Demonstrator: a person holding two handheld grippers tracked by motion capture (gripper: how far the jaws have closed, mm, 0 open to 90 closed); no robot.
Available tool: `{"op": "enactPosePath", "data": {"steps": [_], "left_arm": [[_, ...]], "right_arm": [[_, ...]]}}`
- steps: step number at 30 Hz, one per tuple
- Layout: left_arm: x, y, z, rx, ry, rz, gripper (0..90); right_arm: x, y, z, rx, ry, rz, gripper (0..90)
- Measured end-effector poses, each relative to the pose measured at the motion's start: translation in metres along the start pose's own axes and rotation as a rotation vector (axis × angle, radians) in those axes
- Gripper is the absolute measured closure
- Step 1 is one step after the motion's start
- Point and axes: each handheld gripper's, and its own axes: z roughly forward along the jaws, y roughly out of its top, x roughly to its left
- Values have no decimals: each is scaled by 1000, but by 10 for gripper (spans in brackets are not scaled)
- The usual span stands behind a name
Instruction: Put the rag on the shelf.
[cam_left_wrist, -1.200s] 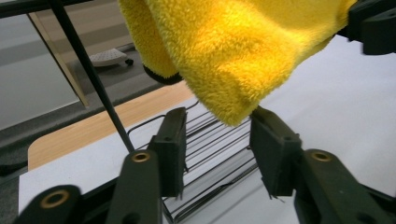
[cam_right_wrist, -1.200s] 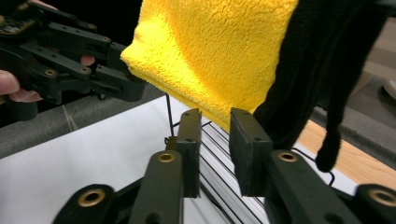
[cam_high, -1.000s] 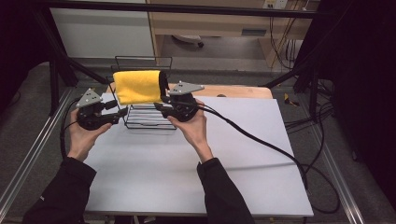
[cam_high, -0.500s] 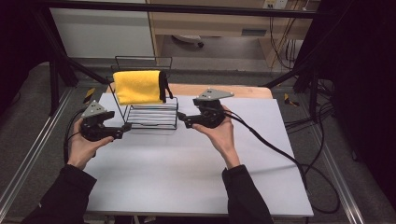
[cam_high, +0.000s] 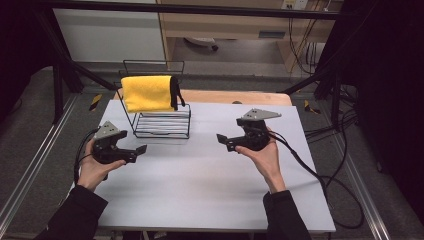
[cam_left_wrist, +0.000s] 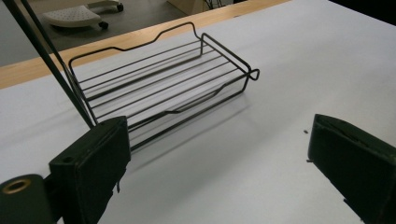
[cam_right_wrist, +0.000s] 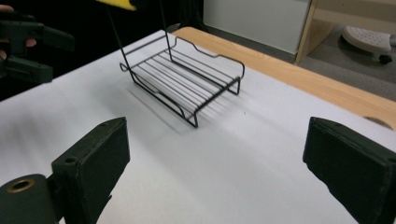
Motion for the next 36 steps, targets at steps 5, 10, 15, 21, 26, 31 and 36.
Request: {"op": "enactPosePath", "data": {"steps": [5, 10, 15, 21, 26, 31, 36], "left_arm": [[-7, -12, 3, -1, -20, -7, 59], [-12, -24, 7, 13, -30, -3, 59], [-16, -37, 10, 32, -35, 3, 60], [-18, -51, 11, 50, -47, 4, 61], [-18, -60, 11, 66, -57, 8, 62], [-20, -66, 10, 74, -64, 9, 62], [-21, -71, 9, 79, -68, 20, 62]], "right_arm": [[-10, -24, -9, 15, -8, 15, 56], [-22, -51, -15, 41, -21, 48, 42], [-31, -78, -20, 62, -29, 72, 31], [-38, -104, -27, 90, -38, 87, 27], [-41, -123, -34, 106, -36, 112, 27], [-46, -140, -42, 120, -34, 133, 27], [-48, -152, -48, 114, -27, 145, 21]]}}
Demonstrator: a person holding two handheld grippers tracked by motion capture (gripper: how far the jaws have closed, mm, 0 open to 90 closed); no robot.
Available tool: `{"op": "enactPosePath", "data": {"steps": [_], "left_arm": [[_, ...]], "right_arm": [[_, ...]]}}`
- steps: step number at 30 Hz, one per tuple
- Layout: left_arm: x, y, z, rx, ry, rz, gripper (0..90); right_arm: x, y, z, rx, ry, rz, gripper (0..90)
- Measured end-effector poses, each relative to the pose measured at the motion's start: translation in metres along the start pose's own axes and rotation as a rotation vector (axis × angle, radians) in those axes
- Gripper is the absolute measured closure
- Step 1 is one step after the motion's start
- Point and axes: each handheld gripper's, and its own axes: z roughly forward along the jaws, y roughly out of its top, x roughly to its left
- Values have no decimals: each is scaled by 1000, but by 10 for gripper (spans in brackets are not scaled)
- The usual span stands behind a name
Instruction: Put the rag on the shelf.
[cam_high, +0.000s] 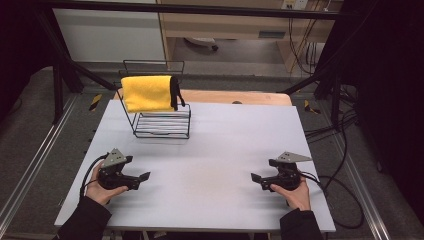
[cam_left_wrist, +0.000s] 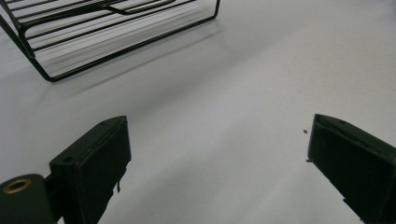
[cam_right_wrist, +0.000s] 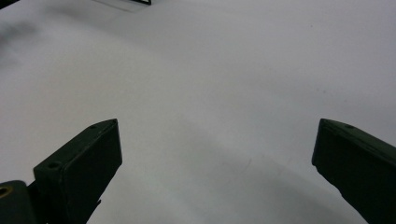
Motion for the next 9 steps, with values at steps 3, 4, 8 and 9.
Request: {"op": "enactPosePath", "data": {"steps": [3, 4, 8, 9], "left_arm": [[-2, -3, -1, 1, -5, -1, 61], [-2, -3, -1, 1, -5, 0, 61], [-1, -5, -1, 3, -3, -7, 61], [-1, -6, -1, 4, -2, -5, 61]], "right_arm": [[-2, -5, -3, 2, -2, -2, 18], [-2, -6, -3, 0, -3, -3, 17], [-3, -8, -5, 5, -7, 7, 14], [-3, -8, -5, 4, -7, 4, 14]]}}
